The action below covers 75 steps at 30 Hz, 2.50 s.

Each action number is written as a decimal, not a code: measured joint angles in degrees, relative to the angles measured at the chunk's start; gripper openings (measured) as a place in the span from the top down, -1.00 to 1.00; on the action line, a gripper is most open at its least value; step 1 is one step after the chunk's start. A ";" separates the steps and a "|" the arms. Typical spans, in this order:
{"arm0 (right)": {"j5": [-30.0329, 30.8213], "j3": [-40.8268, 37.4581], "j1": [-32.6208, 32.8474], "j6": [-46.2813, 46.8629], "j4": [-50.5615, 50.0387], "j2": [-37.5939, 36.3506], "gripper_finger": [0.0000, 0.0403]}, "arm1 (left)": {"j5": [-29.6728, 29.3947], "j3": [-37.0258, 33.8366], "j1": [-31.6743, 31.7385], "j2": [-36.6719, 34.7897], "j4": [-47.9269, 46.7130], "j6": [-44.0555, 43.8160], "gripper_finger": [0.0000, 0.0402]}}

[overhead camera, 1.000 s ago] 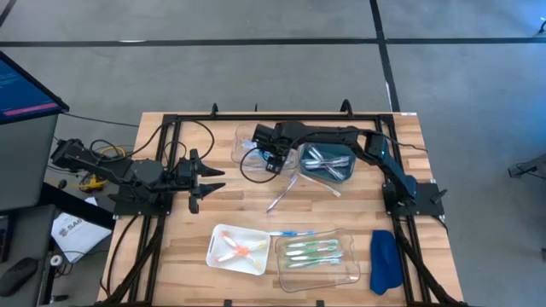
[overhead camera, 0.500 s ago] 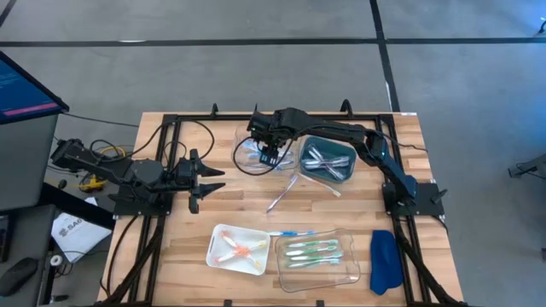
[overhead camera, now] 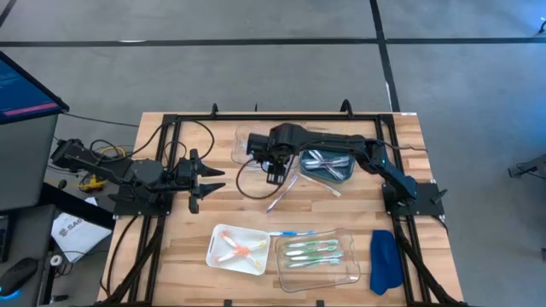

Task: Pick & Place Toothbrushes
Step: Put the orange toothbrush into the white bin

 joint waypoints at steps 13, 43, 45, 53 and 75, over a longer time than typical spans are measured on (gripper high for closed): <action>0.00 -0.01 9.04 1.79 -1.57 0.00 0.25 | 0.00 0.00 0.00 0.00 0.02 0.00 0.24; 0.28 -0.01 19.49 4.98 -0.15 0.02 0.28 | 0.02 0.00 0.00 1.20 0.15 -0.04 0.24; 0.30 -0.01 19.79 5.00 -0.05 0.02 0.28 | 0.02 0.00 -0.01 1.20 0.15 -0.04 0.24; 0.30 -0.01 21.47 5.94 -0.04 0.04 0.28 | 0.02 0.00 -0.01 1.20 0.17 -0.04 0.24; 5.91 -10.08 23.82 11.09 1.79 -2.54 0.24 | 0.02 0.00 -0.02 1.20 0.20 -0.15 0.24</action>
